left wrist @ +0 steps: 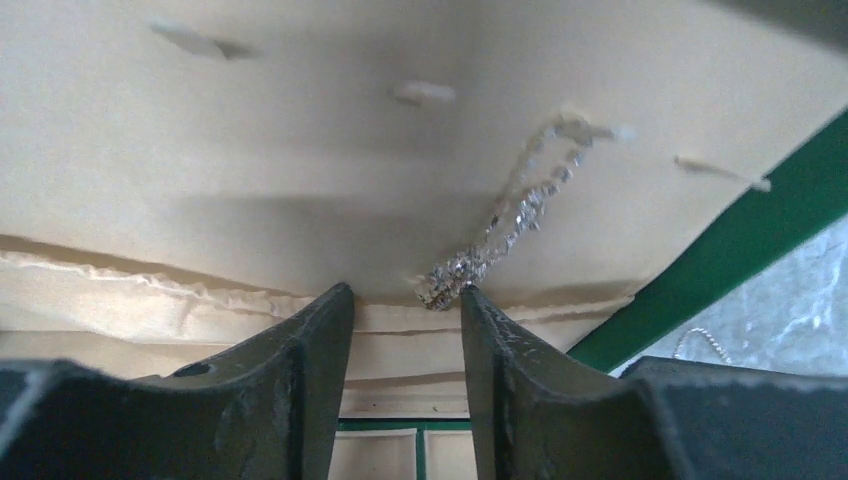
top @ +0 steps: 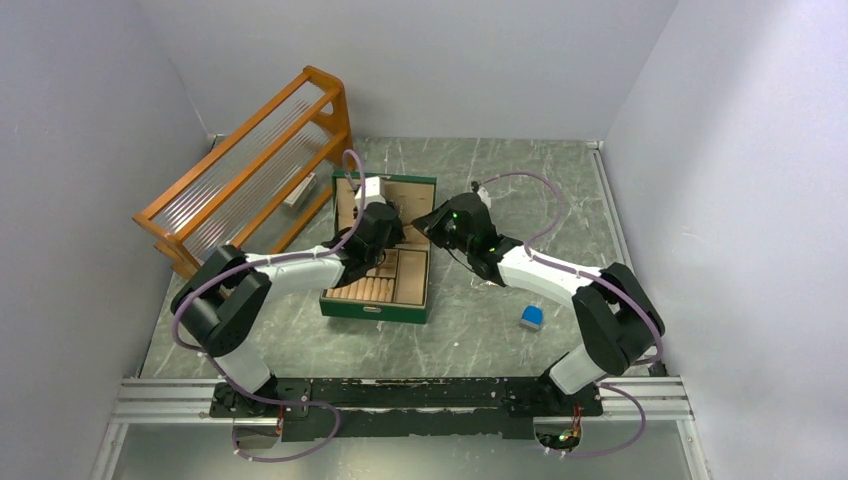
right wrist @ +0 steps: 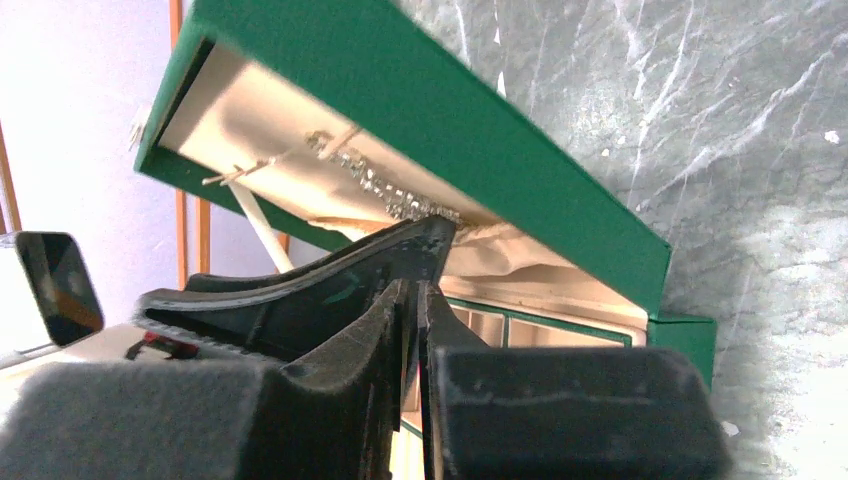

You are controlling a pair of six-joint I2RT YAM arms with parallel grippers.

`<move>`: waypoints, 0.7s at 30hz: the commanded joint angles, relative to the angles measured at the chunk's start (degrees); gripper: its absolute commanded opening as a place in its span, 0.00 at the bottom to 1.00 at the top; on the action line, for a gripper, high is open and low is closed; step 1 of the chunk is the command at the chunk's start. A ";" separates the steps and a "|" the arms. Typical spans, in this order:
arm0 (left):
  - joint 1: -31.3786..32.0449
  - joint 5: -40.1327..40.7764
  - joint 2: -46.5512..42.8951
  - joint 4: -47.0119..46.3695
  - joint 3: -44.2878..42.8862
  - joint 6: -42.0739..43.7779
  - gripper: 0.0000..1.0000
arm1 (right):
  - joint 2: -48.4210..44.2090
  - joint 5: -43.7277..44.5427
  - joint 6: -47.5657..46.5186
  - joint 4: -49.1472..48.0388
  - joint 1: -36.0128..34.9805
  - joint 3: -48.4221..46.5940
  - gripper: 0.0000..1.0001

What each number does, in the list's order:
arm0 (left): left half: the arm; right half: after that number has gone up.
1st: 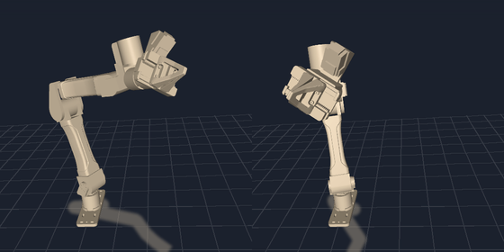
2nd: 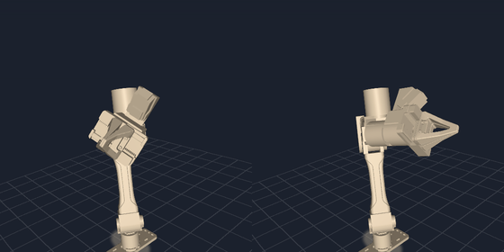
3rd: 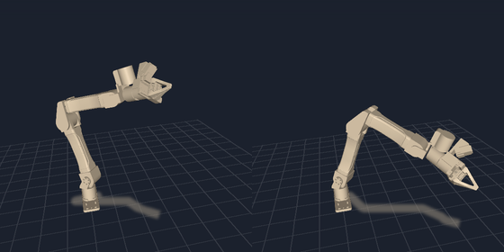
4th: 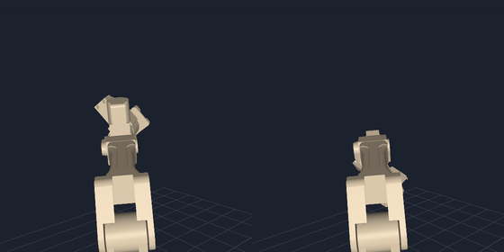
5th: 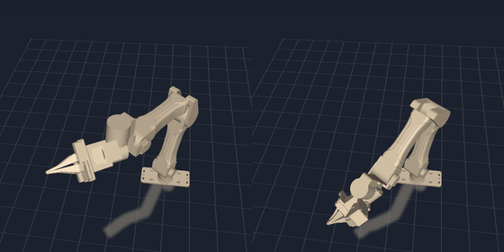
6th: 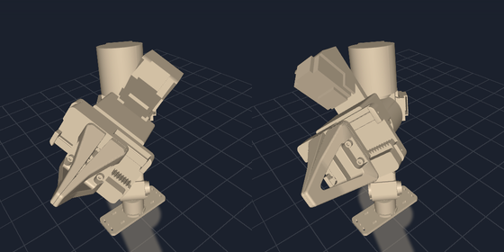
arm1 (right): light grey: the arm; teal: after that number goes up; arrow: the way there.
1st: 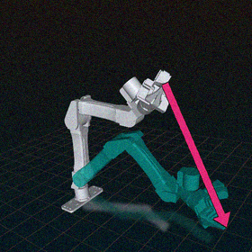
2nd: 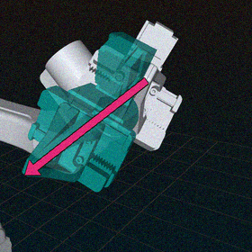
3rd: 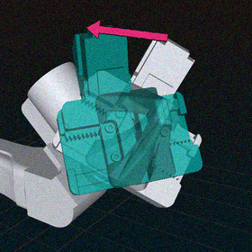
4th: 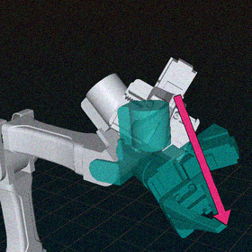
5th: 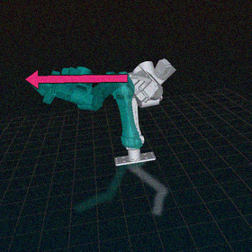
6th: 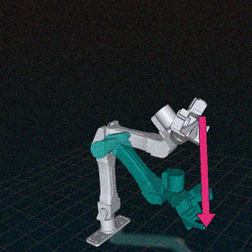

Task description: Organize the mixed jewelry

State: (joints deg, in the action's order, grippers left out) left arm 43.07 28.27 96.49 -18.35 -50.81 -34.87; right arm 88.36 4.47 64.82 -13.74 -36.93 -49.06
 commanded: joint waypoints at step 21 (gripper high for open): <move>-6.47 -14.82 -24.70 11.04 6.30 -0.37 0.67 | -9.56 1.64 -11.63 7.36 0.54 0.81 0.35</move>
State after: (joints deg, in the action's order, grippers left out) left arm 37.04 17.08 76.60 -11.14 -45.89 -38.04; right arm 80.66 5.96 58.98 -9.91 -36.91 -49.04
